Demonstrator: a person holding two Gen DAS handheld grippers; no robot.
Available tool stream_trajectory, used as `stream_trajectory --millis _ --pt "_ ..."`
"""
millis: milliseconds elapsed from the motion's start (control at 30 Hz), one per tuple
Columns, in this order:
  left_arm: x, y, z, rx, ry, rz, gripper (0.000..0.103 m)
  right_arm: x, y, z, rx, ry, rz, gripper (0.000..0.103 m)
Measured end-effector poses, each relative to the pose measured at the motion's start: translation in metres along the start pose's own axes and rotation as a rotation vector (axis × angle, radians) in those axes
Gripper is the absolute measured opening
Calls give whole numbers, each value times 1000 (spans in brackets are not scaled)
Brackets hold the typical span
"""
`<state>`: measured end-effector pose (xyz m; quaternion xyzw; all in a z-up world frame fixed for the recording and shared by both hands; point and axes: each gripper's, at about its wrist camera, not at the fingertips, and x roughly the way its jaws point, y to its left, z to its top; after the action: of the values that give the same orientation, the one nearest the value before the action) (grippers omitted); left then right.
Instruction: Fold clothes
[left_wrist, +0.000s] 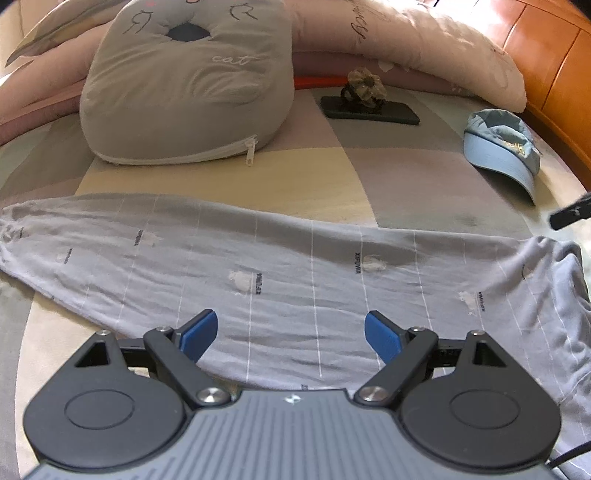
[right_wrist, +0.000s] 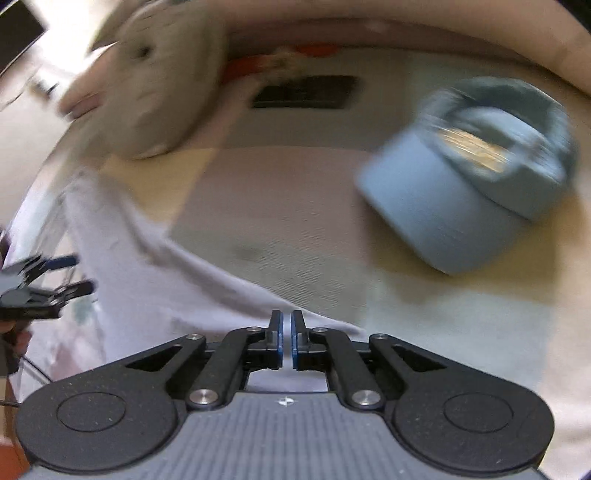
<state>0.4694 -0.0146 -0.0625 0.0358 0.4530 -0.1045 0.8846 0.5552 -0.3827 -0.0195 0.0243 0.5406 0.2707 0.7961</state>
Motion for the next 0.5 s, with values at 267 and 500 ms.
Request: stream_trajectory --millis 267,500 --pt "13 7 12 24 1 -10 86 63 72 23 -141 -26 122 10" --pt "31 20 -5 27 126 5 86 93 74 43 -102 -69 26 10"
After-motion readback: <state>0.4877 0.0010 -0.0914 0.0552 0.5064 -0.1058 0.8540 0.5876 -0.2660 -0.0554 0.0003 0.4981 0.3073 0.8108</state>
